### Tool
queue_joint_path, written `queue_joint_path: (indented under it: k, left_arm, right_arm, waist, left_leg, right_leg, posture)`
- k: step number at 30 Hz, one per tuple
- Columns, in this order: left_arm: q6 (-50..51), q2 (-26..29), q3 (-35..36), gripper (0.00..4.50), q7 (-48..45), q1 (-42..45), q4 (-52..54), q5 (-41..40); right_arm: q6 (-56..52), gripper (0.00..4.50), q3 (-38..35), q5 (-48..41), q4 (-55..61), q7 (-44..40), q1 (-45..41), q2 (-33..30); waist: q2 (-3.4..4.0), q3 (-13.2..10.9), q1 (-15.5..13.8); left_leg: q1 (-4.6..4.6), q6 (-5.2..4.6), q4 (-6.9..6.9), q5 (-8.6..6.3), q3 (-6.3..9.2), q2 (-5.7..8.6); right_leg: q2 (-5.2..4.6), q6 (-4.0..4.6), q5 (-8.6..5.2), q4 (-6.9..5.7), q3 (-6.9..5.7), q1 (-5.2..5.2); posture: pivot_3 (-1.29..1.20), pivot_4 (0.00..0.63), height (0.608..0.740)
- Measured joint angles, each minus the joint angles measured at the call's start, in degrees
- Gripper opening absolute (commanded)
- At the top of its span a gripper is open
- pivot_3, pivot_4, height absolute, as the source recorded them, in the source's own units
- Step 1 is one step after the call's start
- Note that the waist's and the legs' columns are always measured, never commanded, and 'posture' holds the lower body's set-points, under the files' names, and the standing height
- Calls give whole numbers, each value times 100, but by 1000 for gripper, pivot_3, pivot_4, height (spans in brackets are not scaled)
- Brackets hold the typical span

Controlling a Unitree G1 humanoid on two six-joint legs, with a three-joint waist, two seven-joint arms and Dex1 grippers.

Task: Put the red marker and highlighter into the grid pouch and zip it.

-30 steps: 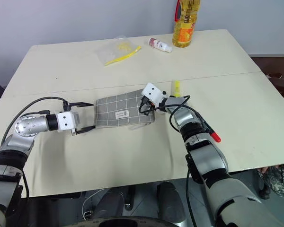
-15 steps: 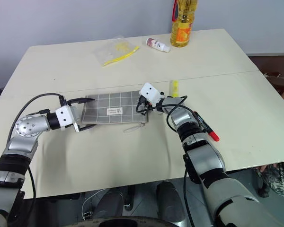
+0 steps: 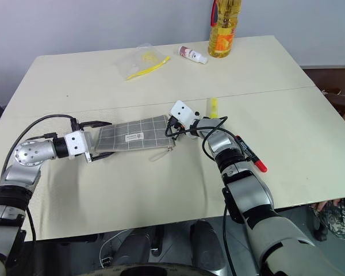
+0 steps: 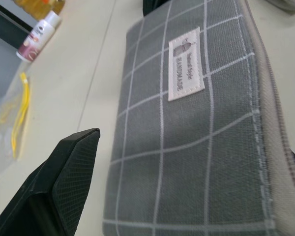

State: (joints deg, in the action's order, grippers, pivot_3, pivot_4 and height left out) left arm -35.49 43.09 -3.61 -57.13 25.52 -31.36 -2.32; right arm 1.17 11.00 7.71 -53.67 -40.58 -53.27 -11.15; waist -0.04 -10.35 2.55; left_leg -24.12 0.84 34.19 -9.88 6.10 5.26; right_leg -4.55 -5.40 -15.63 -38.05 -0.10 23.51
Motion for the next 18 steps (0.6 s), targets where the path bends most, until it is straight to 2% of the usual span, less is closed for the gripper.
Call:
queue_joint_path:
  k: [18]
  left_arm:
    - [543,129,144,4500,-125,-484,137,-295]
  right_arm:
    - [-187,27,28,-4,633,0,365,11]
  waist:
    - [0,0,0]
  left_leg:
    - [0,0,-1,0,0,0]
  right_leg:
    - [-1,1,0,0,1,2]
  posture:
    - [0,150,740]
